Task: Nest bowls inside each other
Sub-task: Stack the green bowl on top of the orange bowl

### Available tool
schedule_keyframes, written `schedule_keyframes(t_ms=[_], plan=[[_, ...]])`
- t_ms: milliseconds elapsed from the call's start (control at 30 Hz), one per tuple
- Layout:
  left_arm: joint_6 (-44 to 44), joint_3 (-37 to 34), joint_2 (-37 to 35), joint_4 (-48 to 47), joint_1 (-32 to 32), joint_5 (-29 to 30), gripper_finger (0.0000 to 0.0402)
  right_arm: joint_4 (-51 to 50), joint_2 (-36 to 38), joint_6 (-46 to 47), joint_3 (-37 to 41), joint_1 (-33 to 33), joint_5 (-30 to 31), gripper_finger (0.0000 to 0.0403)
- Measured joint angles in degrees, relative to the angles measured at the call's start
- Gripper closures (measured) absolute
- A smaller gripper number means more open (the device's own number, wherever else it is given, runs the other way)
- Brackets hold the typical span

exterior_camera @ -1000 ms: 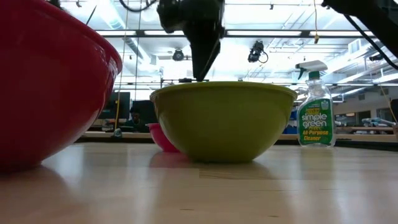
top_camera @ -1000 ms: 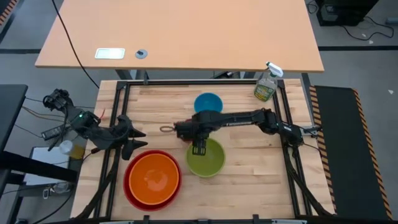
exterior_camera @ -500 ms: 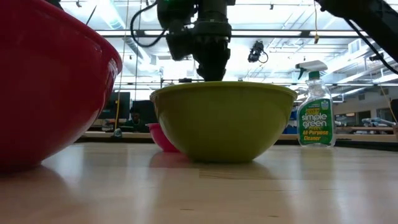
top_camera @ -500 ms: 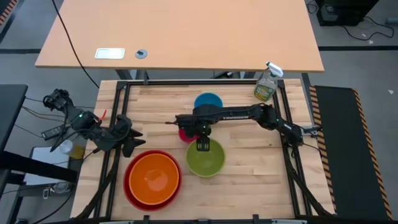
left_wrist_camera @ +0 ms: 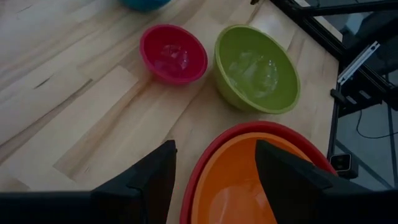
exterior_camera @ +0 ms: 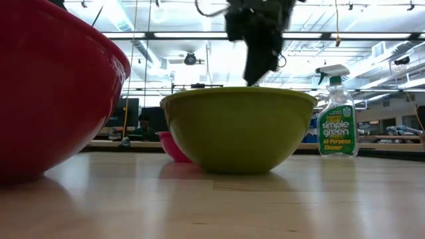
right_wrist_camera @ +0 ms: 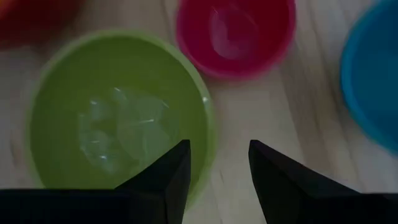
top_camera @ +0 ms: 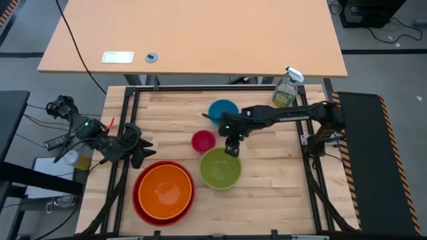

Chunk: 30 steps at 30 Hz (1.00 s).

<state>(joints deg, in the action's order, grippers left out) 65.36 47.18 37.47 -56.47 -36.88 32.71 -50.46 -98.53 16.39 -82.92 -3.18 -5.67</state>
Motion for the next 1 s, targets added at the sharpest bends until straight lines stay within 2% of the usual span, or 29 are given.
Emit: schedule_keyframes(t_ms=[167, 500, 667, 767, 900, 1000], plan=[[0.0, 0.0, 0.0, 0.0, 0.1, 0.0, 0.0180, 2.1, 1.6, 7.2, 7.1, 0.6, 0.2, 0.0233], [0.0, 0.0, 0.1, 0.0, 0.1, 0.2, 0.0180, 6.3, -0.6, 12.1, 7.9, 4.3, 2.8, 0.0233], [0.1, 0.0, 0.9, 0.0, 0.2, 0.9, 0.0180, 10.1, -1.9, 13.9, 11.5, 5.8, 3.4, 0.0233], [0.1, 0.0, 1.6, 0.0, 0.2, 1.0, 0.0180, 12.2, -1.7, 16.0, 13.0, 6.6, 6.3, 0.0234], [0.6, 0.0, 2.6, 0.1, 0.2, 1.1, 0.0180, 13.2, -1.7, 16.6, 14.5, 7.3, 7.6, 0.0248], [0.6, 0.0, 3.4, 0.1, 0.2, 1.1, 0.0180, 13.4, -1.7, 17.1, 15.0, 7.3, 7.6, 0.0273]])
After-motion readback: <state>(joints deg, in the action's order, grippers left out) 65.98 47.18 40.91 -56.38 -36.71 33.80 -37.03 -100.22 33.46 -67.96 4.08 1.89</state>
